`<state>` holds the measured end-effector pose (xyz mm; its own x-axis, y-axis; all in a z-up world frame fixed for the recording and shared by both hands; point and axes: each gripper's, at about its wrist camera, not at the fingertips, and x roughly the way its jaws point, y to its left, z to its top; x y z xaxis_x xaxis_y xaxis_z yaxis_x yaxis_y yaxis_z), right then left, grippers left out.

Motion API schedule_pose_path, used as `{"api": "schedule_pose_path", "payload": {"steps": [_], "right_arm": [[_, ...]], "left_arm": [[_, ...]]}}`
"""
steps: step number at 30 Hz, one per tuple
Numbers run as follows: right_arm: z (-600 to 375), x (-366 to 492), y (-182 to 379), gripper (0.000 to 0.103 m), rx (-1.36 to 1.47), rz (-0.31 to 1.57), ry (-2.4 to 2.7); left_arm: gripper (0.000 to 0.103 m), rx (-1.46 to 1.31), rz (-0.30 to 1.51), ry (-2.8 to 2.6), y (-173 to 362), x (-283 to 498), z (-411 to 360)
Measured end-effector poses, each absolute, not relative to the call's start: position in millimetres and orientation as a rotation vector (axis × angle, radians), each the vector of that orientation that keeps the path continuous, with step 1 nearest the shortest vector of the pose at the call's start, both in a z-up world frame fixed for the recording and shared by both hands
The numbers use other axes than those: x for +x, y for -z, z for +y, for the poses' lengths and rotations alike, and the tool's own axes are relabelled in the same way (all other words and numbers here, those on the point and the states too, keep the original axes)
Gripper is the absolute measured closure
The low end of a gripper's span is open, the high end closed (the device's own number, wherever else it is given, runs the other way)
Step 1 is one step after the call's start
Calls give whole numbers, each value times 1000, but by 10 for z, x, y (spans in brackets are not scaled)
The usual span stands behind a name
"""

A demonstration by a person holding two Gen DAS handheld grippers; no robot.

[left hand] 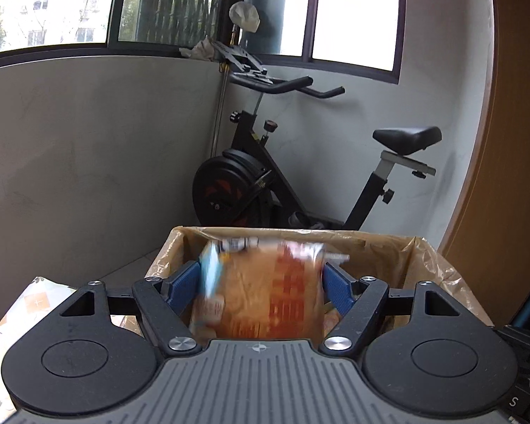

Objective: Organize snacks
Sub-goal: 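Carry the bread pack and sachet into the box and open both tools, then move the left tool to the blue-white pack while the right tool approaches the beige cracker pack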

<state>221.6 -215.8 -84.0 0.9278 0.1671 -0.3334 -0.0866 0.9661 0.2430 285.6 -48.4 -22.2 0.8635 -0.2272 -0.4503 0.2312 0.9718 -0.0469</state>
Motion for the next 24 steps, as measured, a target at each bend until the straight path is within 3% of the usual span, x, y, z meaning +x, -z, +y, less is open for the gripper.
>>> {"api": "schedule_pose_path", "payload": {"steps": [3,20,24], "right_arm": [[-2132,2180,848,76,213,352,-154],[-2362,1543,719,74,228,274,-96],[-2355,1249,830,69,212,240,-78]], "left_arm": [[24,71,474,236,231,2868,-473],[18,45,411,217,54,2083,270],[18,37,428,244,163,1861,434]]}}
